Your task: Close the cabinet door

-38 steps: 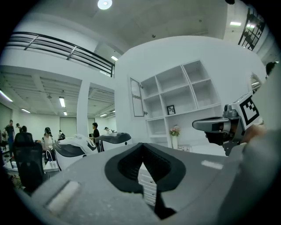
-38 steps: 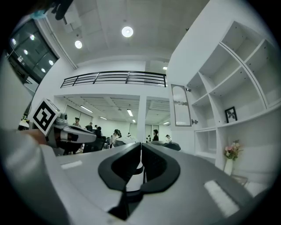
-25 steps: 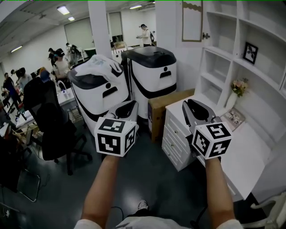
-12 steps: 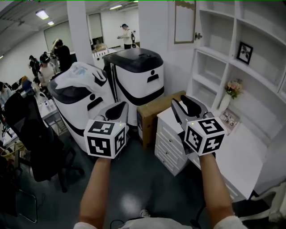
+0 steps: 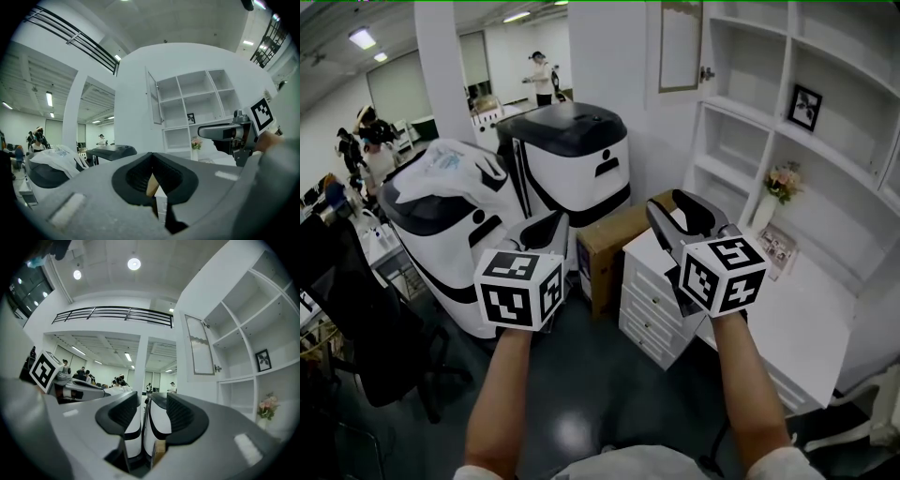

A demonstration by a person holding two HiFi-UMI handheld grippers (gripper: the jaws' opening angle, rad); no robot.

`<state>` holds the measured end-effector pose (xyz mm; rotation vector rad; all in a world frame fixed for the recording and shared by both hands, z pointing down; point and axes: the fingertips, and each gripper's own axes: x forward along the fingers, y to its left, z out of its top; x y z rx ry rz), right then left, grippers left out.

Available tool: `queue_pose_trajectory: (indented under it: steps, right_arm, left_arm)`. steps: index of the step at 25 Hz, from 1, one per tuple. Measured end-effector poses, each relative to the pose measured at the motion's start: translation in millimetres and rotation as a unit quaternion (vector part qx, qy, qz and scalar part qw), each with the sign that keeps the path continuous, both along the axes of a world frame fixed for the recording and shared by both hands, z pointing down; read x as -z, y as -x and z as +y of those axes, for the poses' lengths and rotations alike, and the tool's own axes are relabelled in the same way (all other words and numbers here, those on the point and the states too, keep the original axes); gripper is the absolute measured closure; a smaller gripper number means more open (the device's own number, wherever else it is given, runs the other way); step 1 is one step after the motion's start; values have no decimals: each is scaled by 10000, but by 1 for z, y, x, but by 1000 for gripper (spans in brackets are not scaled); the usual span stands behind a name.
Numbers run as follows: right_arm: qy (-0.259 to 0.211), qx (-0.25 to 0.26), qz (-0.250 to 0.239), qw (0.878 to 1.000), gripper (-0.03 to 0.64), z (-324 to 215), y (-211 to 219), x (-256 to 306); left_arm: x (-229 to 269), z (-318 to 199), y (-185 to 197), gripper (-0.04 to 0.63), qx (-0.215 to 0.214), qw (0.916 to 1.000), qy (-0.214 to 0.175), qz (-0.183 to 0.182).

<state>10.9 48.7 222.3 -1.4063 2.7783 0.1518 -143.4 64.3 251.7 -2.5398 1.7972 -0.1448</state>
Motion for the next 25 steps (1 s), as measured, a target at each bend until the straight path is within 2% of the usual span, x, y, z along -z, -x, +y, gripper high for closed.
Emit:
queue_pose_trajectory:
  steps: [16, 25]
  right_arm:
    - [-140, -76, -36, 9999, 394, -29, 4, 9]
    - [-122, -104, -100, 9998, 387, -86, -3, 4]
  left_arm:
    - [-6, -37, -8, 600, -169, 9998, -12, 70]
    - [-7, -98, -14, 601, -217, 9997, -30, 111]
